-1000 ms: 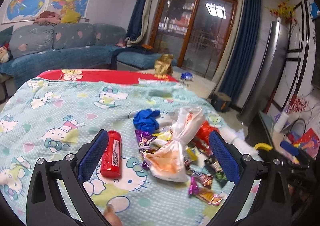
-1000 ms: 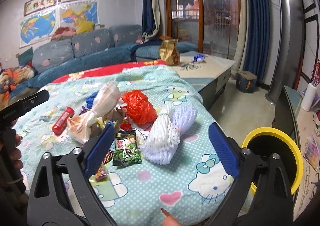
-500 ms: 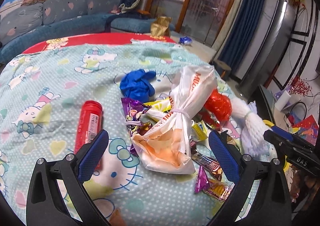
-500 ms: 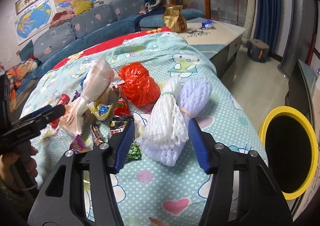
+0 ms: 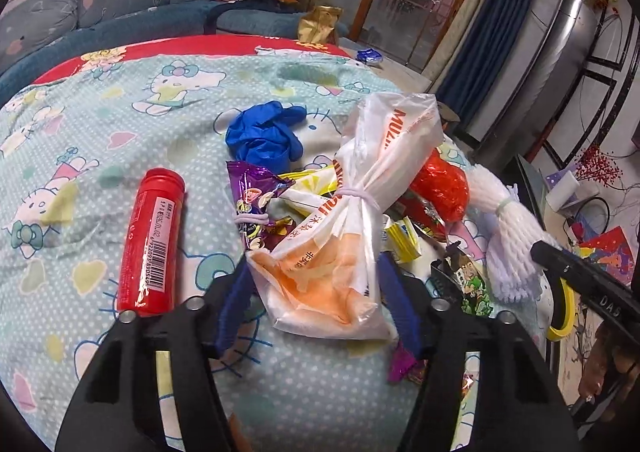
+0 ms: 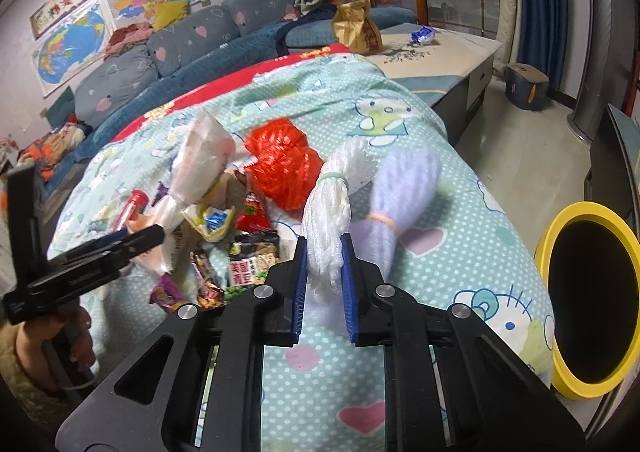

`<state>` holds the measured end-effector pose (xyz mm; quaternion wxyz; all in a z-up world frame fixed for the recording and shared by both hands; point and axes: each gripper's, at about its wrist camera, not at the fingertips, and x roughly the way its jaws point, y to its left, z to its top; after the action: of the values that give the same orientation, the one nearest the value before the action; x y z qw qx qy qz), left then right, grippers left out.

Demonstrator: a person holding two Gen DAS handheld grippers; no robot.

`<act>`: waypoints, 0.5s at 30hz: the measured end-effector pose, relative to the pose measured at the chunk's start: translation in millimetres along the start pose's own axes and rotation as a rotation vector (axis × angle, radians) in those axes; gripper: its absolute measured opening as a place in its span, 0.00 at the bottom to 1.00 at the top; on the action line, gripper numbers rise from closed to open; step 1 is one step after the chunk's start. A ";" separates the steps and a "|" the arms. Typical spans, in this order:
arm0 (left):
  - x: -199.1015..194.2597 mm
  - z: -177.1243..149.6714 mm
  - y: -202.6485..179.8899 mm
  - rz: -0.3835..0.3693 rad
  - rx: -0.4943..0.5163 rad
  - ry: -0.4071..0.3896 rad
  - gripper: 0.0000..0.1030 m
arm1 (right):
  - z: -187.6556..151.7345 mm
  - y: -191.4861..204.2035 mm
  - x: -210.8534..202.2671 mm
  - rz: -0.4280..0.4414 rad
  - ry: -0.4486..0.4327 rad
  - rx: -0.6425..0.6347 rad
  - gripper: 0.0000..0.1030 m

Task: Collect trash
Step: 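Grasp the white plastic bag with the left gripper while the right grasps the white foam net, then carry the white bag and white foam net over the yellow bin with both grippers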

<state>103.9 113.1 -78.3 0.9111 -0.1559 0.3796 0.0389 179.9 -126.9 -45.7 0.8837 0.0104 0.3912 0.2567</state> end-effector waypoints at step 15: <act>-56.0 21.1 -7.5 -0.042 0.009 -0.148 0.30 | 3.2 5.6 -42.5 0.047 -0.124 -0.021 0.11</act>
<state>80.0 115.3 -23.0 0.9379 -0.1564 0.3082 0.0296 155.7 -141.1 -13.1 0.9001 0.0260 0.3326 0.2803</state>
